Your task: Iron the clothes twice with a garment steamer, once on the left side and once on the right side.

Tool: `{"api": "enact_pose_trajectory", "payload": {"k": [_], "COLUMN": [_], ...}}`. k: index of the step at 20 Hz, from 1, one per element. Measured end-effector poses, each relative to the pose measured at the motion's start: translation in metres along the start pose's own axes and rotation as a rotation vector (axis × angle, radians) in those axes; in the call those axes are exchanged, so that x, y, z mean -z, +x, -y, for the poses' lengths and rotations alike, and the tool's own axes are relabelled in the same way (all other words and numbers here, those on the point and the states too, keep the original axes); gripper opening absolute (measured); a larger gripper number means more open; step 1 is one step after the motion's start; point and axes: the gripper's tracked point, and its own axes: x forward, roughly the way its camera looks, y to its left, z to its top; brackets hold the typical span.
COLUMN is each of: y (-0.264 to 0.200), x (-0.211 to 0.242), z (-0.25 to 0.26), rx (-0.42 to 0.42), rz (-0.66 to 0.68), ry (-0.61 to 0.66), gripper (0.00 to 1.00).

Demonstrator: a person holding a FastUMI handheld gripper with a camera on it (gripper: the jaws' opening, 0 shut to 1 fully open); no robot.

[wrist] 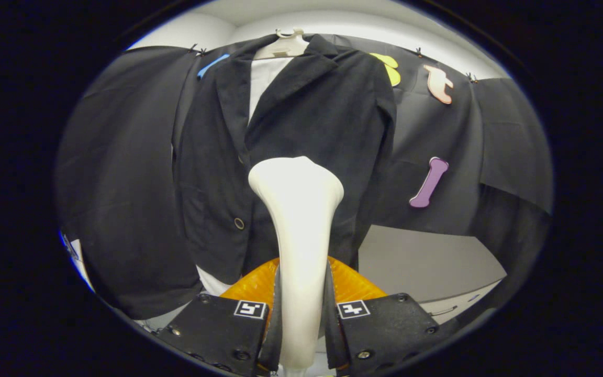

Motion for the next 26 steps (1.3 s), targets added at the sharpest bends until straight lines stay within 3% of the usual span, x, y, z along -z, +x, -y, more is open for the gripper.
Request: {"api": "enact_pose_trajectory", "payload": {"k": [26], "y": [0.050], "x": [0.181], "z": [-0.025], "rx": [-0.046], "rz": [-0.328], "ry": [0.022], "gripper": [0.36]}}
